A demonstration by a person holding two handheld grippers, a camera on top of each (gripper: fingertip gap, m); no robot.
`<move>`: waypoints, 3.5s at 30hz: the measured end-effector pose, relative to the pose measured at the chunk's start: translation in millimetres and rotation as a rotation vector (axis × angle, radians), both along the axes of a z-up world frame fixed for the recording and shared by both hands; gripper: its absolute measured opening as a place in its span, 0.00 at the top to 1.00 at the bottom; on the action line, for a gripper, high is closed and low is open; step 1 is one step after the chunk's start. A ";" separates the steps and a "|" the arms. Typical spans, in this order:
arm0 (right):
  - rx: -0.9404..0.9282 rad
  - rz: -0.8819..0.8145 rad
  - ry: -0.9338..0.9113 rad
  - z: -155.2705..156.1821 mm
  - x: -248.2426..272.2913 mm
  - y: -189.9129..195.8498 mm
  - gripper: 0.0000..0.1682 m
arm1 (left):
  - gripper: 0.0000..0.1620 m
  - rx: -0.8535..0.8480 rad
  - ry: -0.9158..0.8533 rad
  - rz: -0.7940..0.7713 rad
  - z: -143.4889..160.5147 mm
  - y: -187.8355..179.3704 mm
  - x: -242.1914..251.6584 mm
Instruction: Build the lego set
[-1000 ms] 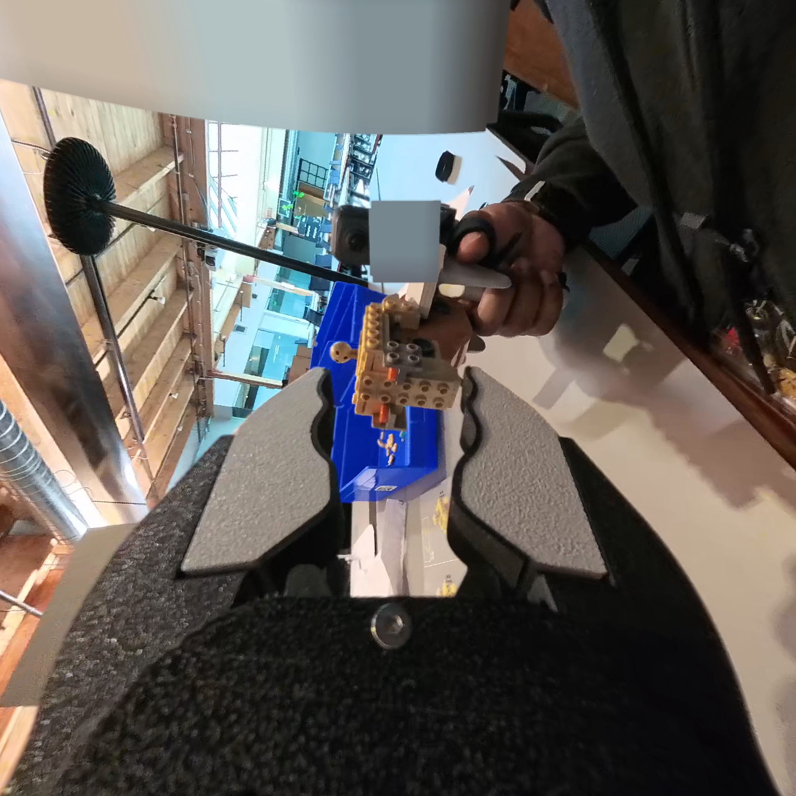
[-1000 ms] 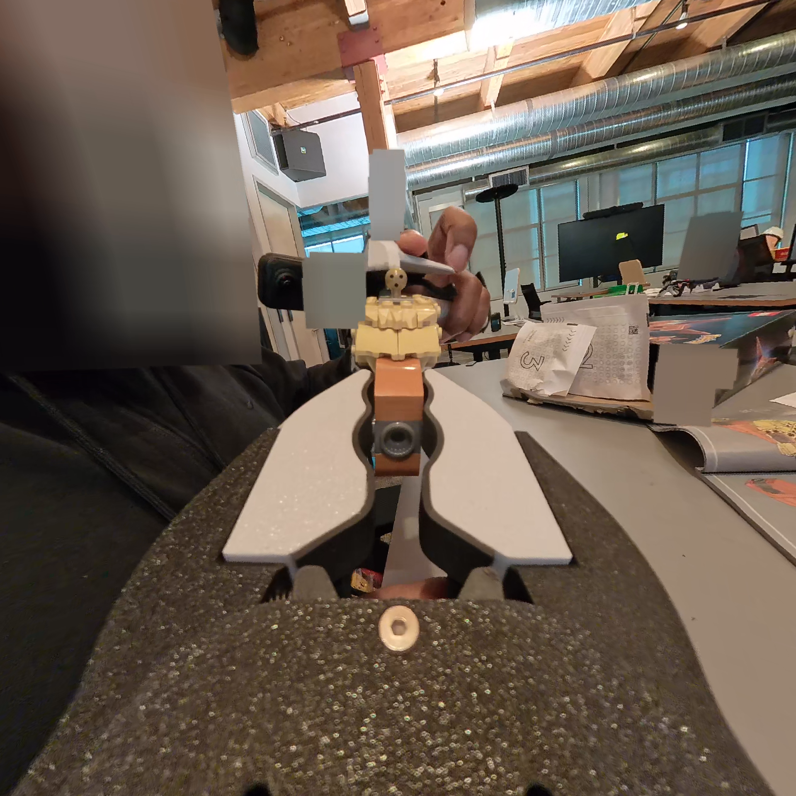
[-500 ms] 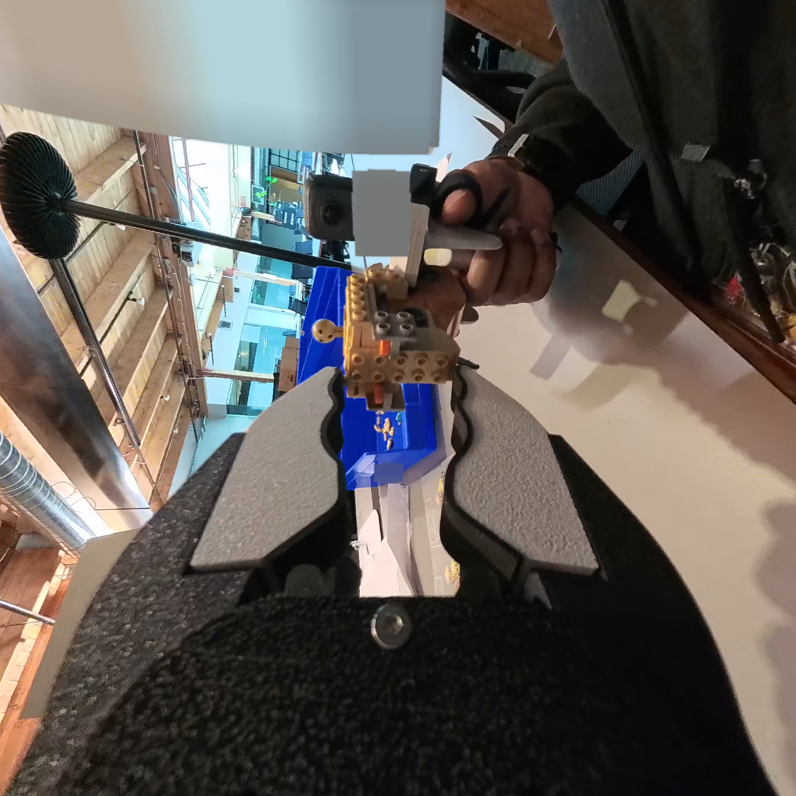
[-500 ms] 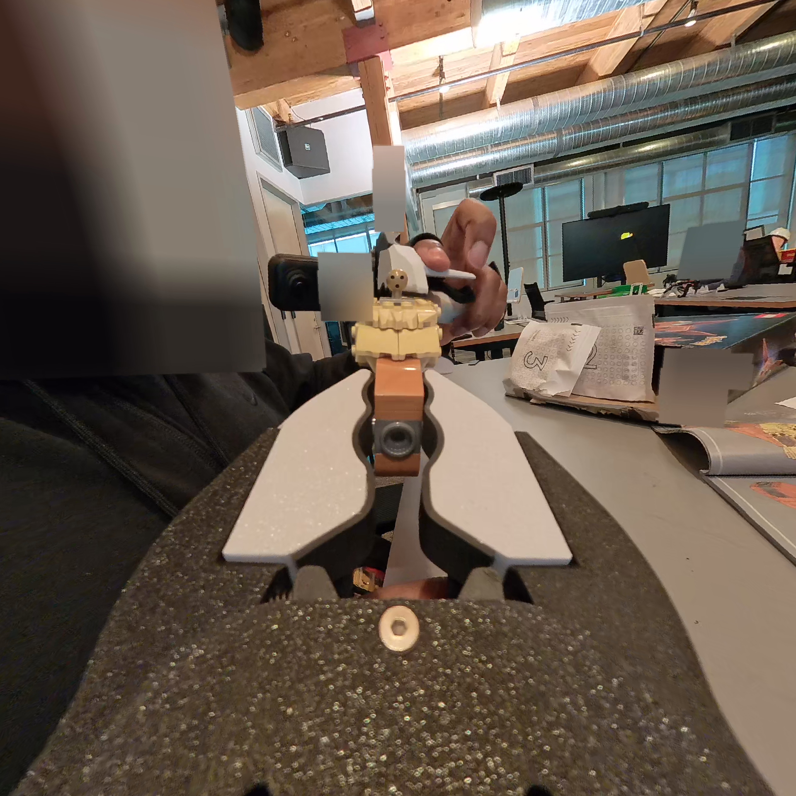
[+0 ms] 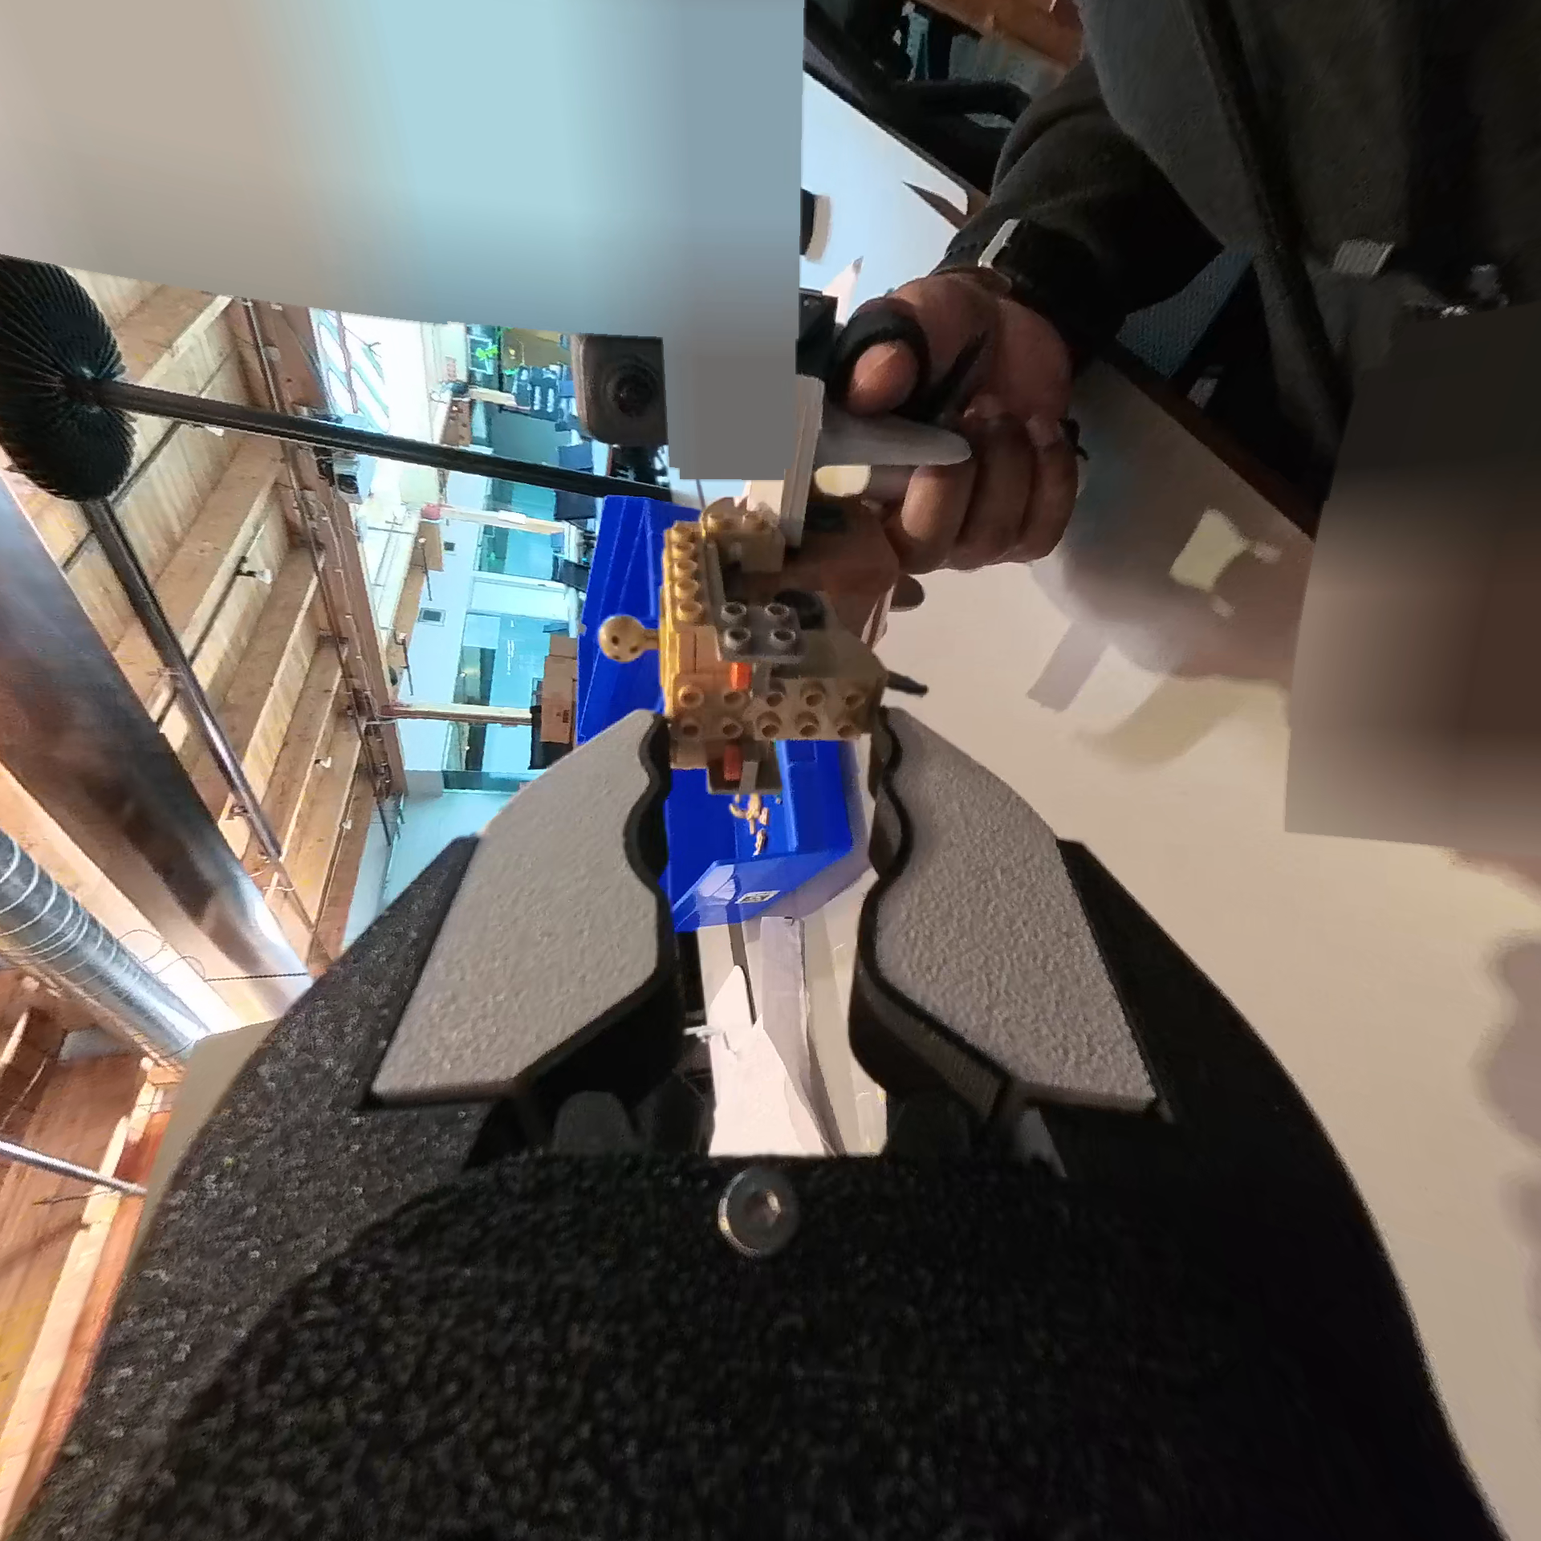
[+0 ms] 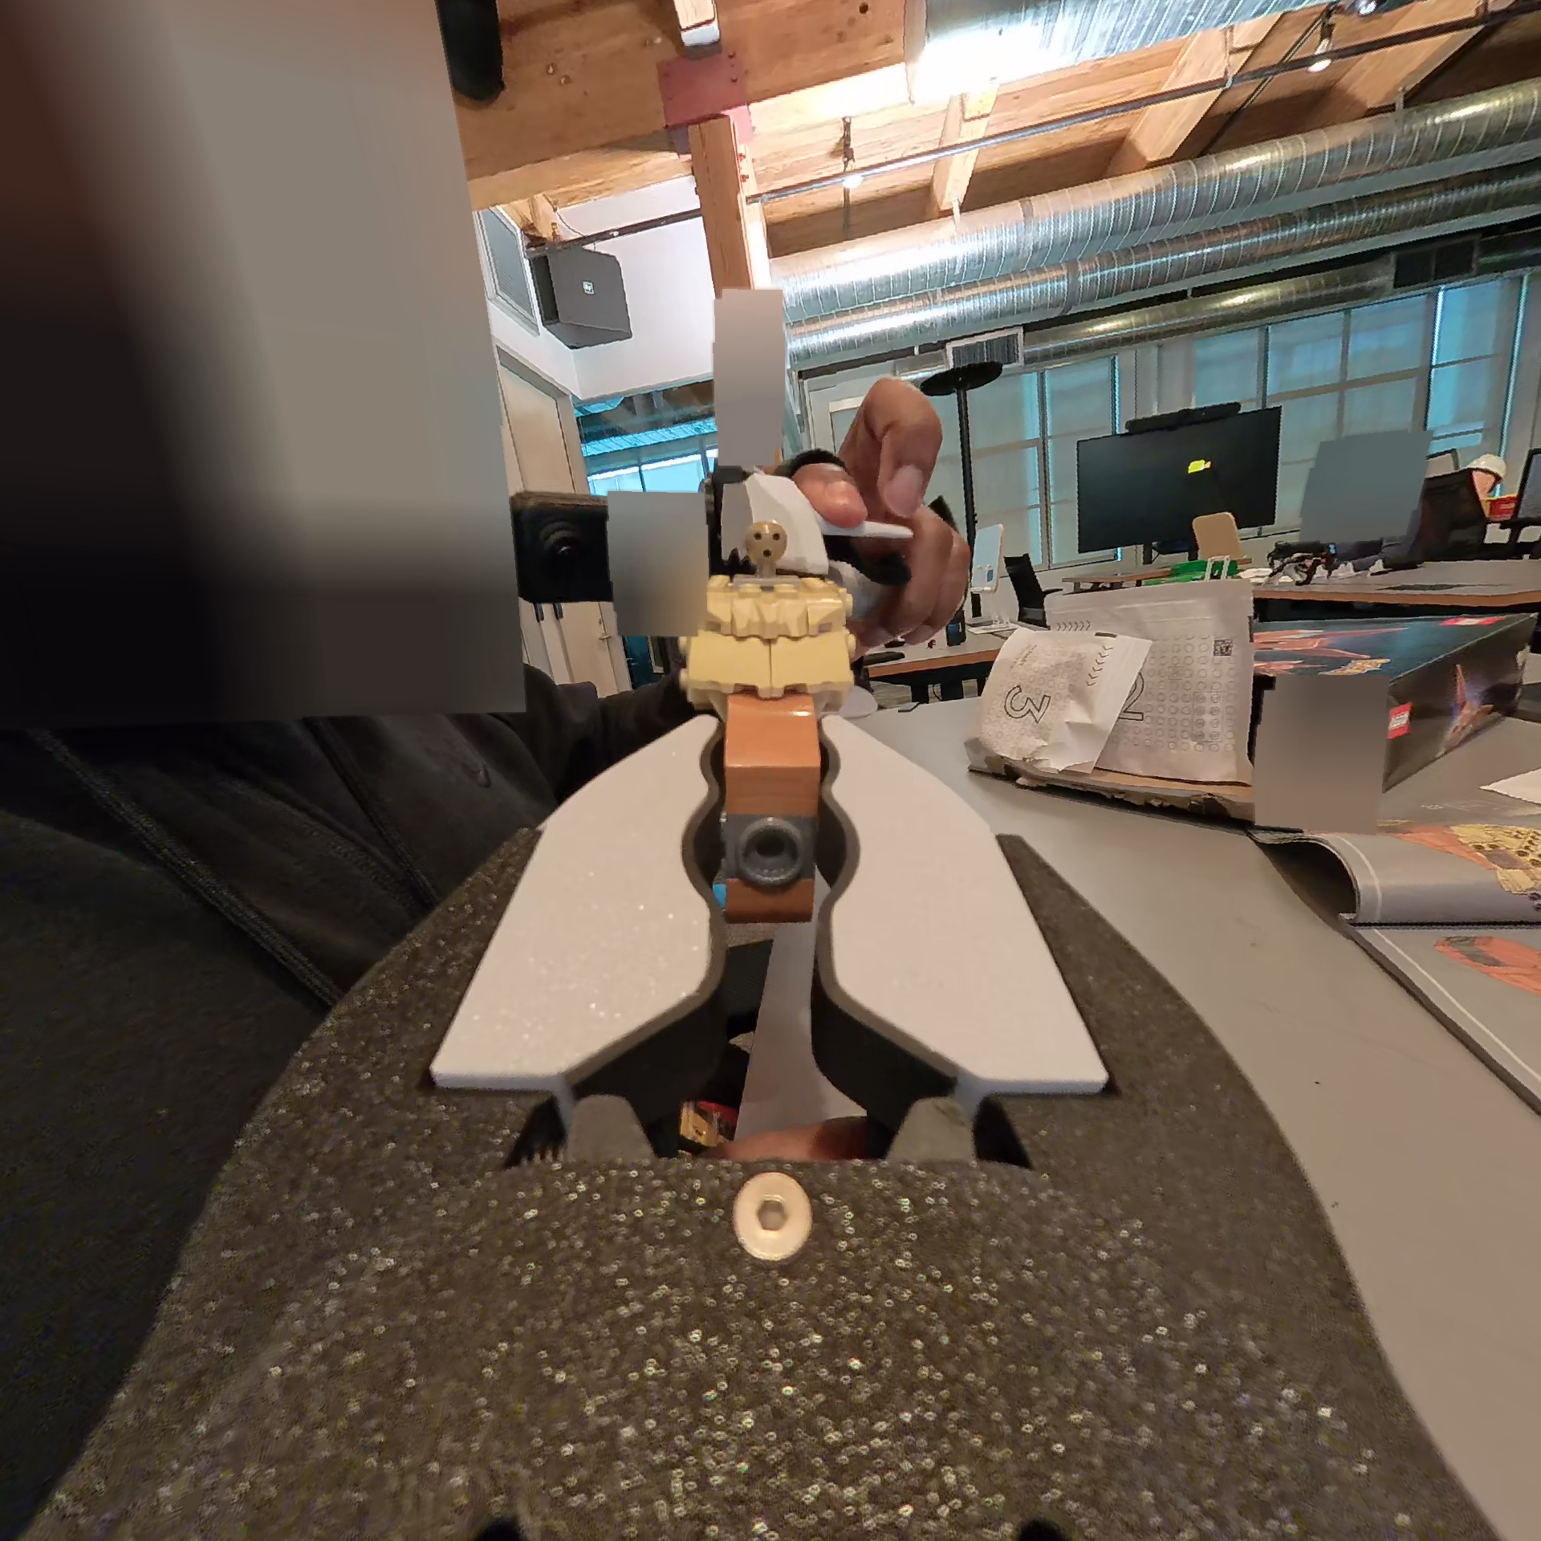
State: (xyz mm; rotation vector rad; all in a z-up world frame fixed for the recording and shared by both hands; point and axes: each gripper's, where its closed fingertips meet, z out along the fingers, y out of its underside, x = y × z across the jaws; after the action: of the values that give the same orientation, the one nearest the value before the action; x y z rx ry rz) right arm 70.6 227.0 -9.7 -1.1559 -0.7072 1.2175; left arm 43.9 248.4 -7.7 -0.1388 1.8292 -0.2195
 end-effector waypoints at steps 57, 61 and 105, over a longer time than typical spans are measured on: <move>0.003 -0.034 -0.001 0.4 1.4 3.0 0.90 | 0.65 0.163 -0.010 -0.032 2.3 -12.2 -1.8; 0.008 -0.040 -0.010 -0.5 0.5 3.3 0.90 | 0.68 0.206 0.029 -0.035 2.0 -12.8 -1.7; 0.025 -0.028 -0.005 1.0 -0.1 -0.3 0.89 | 0.65 -0.041 0.103 -0.043 3.5 -5.2 -4.7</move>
State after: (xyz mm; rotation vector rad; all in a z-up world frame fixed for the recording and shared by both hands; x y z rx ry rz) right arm 70.6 226.6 -8.7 -1.1454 -0.7065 1.1799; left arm 39.2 243.2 -4.2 -0.1414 1.9319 -0.2850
